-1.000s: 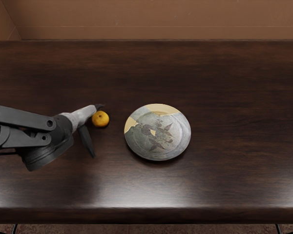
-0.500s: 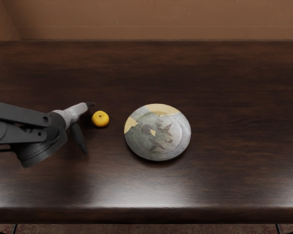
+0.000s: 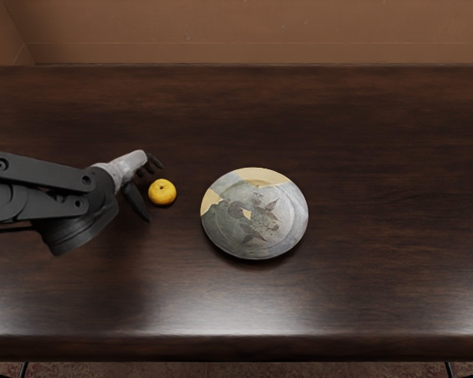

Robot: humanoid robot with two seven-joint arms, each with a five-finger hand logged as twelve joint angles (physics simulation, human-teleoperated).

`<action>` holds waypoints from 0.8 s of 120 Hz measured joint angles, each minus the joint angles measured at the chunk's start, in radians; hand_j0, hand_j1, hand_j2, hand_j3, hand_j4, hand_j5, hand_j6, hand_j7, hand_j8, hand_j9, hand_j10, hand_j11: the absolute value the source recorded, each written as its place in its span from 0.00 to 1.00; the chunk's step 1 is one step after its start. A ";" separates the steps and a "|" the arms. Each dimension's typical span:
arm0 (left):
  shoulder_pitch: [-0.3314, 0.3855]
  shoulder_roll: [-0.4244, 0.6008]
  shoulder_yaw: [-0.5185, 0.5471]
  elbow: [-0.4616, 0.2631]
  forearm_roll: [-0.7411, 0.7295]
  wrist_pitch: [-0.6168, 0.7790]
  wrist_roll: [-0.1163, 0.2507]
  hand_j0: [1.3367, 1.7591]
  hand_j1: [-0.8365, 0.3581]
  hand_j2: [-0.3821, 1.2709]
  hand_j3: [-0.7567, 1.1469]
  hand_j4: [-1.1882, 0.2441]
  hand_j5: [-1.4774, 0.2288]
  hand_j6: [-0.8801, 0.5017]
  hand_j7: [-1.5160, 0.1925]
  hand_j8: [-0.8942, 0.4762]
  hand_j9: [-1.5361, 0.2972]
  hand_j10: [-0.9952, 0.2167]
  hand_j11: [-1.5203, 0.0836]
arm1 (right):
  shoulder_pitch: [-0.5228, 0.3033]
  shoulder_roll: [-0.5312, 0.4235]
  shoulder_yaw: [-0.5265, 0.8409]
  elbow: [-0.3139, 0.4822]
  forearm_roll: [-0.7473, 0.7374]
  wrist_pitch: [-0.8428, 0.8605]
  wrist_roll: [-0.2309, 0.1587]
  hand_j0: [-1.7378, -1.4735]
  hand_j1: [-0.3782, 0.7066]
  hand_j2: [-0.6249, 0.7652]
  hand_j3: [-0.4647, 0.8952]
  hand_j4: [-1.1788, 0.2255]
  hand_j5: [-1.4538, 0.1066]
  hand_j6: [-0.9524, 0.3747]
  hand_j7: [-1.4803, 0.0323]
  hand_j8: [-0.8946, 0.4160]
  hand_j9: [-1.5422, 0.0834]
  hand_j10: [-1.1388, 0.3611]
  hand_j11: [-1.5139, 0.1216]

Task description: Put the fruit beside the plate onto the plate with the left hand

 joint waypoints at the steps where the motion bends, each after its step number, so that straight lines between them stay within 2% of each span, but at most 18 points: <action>1: 0.000 -0.002 0.000 0.001 0.000 0.000 0.000 0.76 0.69 0.27 0.40 0.62 0.64 0.42 0.66 0.43 0.62 0.57 0.70 | 0.000 0.000 0.000 0.000 0.000 0.000 0.000 0.30 0.05 0.45 0.34 0.83 0.92 0.70 0.96 0.67 0.93 0.75 0.91; 18: 0.000 -0.009 0.000 0.024 0.000 0.000 0.000 0.76 0.67 0.27 0.40 0.61 0.62 0.41 0.64 0.42 0.61 0.56 0.69 | 0.000 0.000 0.000 0.000 0.000 0.000 0.000 0.30 0.05 0.45 0.34 0.83 0.92 0.70 0.96 0.67 0.93 0.75 0.91; 56: -0.008 -0.096 -0.006 0.076 -0.002 0.000 -0.001 0.76 0.66 0.27 0.40 0.60 0.61 0.40 0.63 0.41 0.60 0.55 0.68 | 0.000 0.000 0.000 0.000 0.000 0.000 0.000 0.30 0.05 0.45 0.34 0.83 0.92 0.70 0.96 0.67 0.93 0.75 0.91; 96: 0.002 -0.131 -0.008 0.097 -0.021 0.000 -0.001 0.76 0.64 0.27 0.40 0.58 0.60 0.38 0.62 0.39 0.59 0.53 0.66 | 0.000 0.000 0.000 0.000 0.000 0.000 0.000 0.30 0.05 0.45 0.34 0.83 0.92 0.70 0.96 0.67 0.93 0.75 0.91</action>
